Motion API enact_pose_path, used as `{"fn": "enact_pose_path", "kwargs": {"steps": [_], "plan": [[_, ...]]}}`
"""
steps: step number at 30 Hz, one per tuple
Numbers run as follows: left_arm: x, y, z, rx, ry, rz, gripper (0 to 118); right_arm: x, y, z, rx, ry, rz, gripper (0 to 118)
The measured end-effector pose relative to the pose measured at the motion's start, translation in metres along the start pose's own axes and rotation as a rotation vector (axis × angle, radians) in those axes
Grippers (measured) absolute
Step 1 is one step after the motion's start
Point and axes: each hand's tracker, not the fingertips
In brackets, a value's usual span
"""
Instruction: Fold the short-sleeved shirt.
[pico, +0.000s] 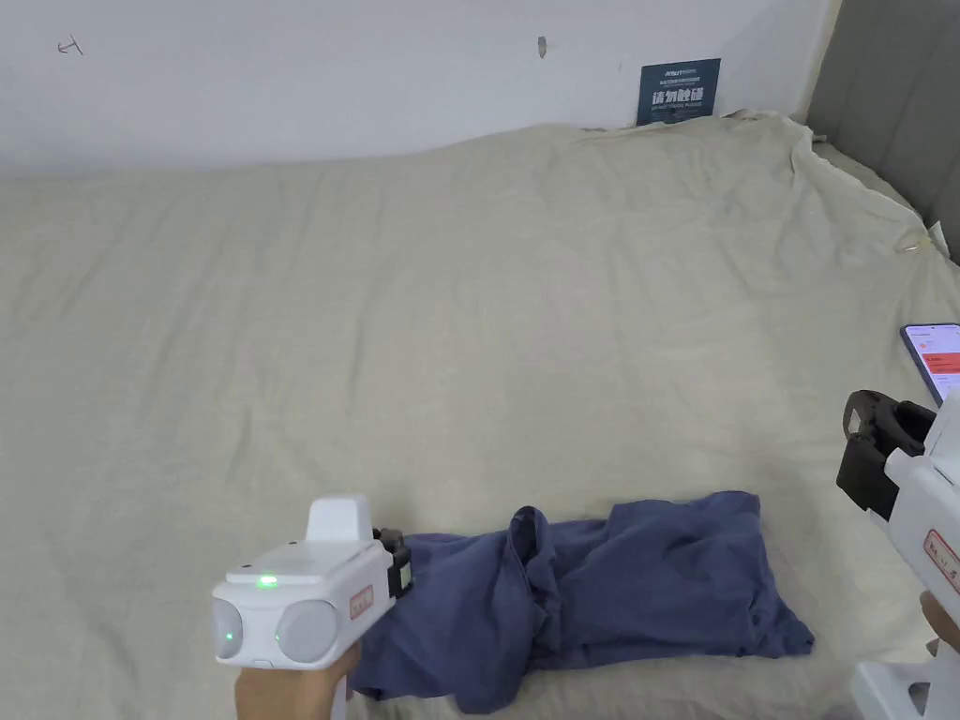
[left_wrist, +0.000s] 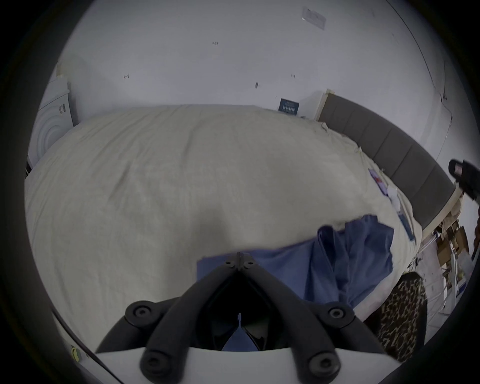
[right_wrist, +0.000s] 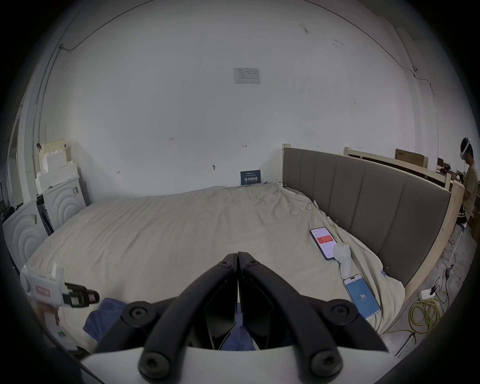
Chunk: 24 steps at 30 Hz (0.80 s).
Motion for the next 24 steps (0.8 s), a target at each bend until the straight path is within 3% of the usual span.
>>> {"fn": "enact_pose_path", "kwargs": {"steps": [7,13,24], "plan": [[0.064,-0.041,-0.044,-0.085,0.035,-0.212,0,0.015,-0.004,-0.001,-0.021,-0.02,-0.004,0],[0.098,-0.042,-0.061,-0.074,0.086,-0.267,0,0.031,-0.005,0.0,-0.028,-0.052,-0.013,0],[0.16,-0.042,-0.074,-0.073,-0.017,-0.335,0,0.044,-0.008,0.002,-0.039,-0.084,-0.028,0]]}}
